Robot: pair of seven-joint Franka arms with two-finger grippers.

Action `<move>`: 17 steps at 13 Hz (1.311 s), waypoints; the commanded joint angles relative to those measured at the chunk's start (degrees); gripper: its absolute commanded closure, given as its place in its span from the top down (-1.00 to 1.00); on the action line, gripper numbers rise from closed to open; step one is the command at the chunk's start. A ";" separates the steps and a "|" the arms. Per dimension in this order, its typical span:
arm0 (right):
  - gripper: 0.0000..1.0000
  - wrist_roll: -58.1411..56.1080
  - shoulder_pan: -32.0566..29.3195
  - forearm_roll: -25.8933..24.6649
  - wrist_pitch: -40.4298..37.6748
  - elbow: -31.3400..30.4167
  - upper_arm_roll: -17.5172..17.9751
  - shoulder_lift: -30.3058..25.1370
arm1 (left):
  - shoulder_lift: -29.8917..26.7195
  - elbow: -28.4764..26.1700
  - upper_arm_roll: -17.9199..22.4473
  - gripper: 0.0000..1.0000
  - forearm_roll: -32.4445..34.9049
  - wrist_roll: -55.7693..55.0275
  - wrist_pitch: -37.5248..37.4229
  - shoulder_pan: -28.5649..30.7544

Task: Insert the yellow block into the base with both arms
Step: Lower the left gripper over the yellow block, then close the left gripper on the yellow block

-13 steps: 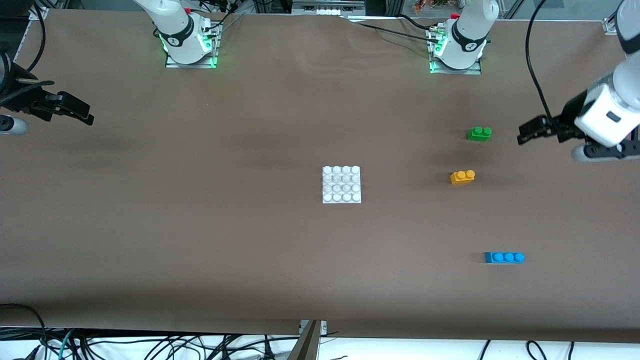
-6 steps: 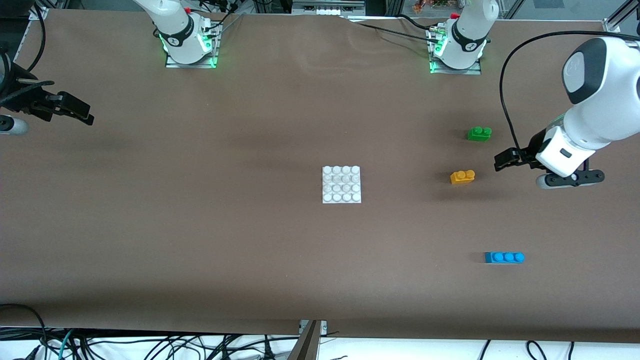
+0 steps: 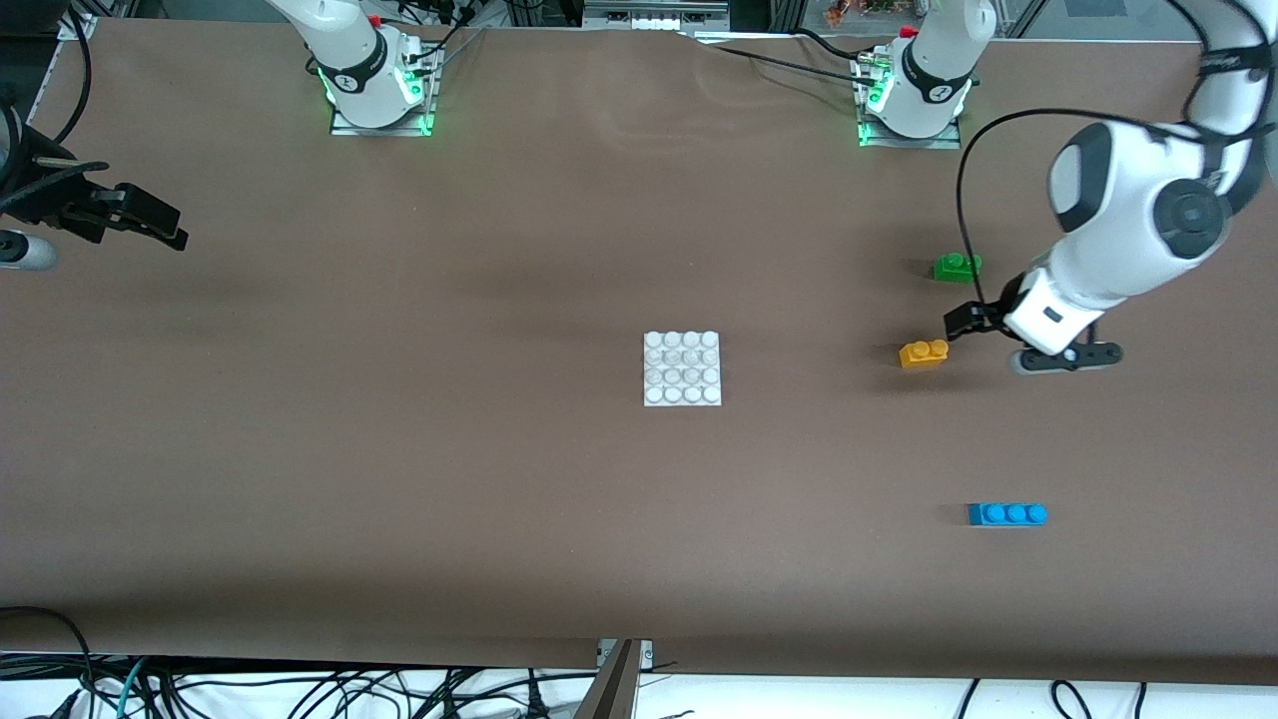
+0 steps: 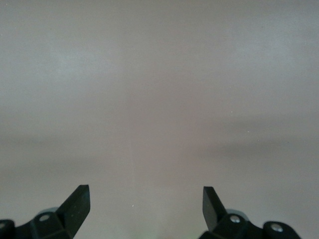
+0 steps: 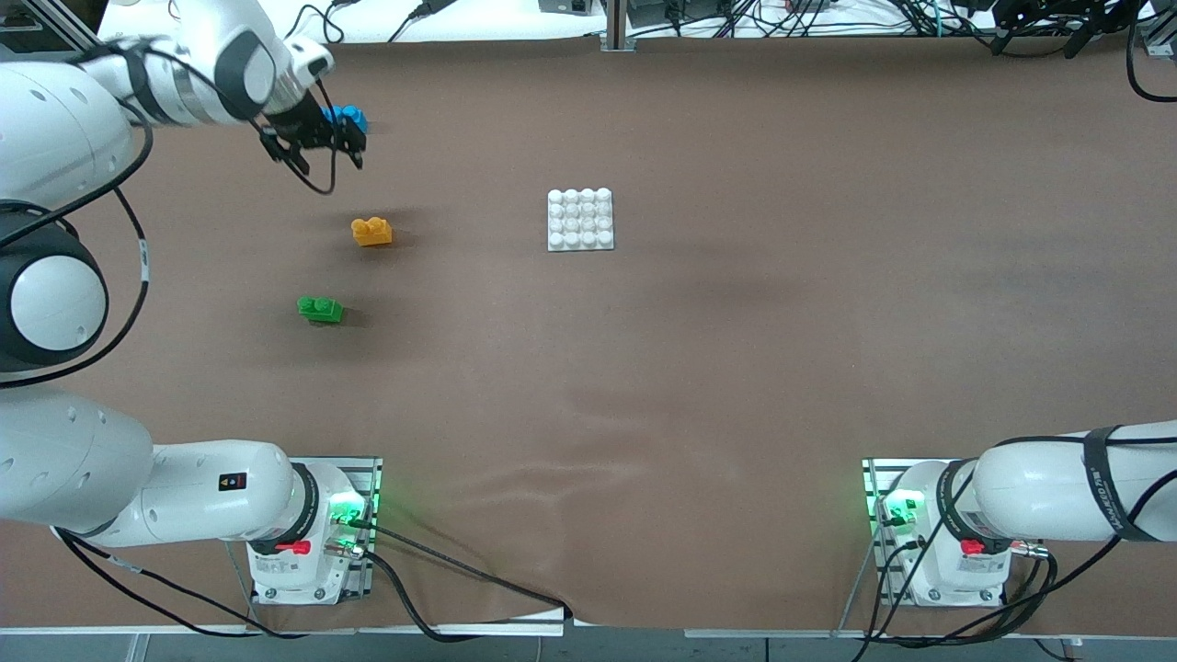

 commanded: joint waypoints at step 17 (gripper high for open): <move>1.00 0.08 -0.56 1.08 0.34 -0.56 0.18 -0.45 | 14.41 -2.67 4.45 1.00 -0.35 -2.81 15.68 -5.22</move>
